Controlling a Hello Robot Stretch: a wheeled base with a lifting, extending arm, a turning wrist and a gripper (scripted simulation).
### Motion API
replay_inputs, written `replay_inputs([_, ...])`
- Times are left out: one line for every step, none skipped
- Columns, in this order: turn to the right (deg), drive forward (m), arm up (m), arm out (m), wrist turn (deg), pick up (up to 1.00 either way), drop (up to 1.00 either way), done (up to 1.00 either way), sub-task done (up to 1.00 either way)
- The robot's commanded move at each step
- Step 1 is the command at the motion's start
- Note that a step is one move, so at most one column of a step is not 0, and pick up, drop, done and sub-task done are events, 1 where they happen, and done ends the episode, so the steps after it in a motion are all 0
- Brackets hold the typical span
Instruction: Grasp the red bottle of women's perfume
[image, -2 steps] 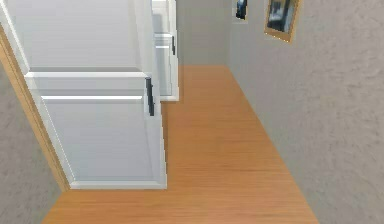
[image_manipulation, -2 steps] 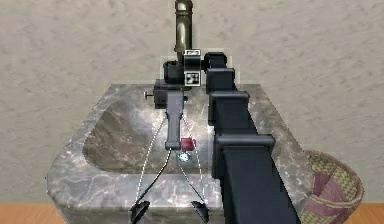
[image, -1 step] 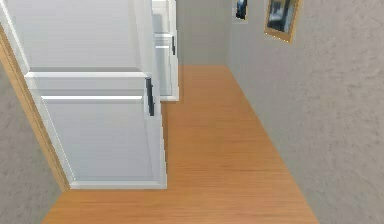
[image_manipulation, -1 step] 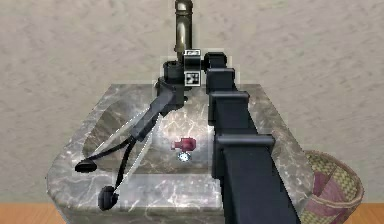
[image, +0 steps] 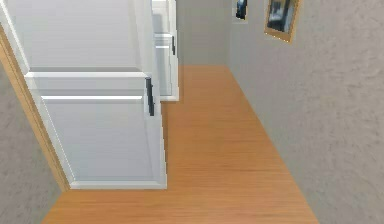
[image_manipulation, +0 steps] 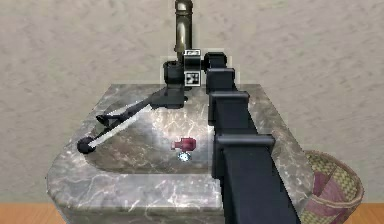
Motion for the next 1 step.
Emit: replay_inputs([0.0,0.0,0.0,0.0,45.0,0.0,0.0,0.0,0.0])
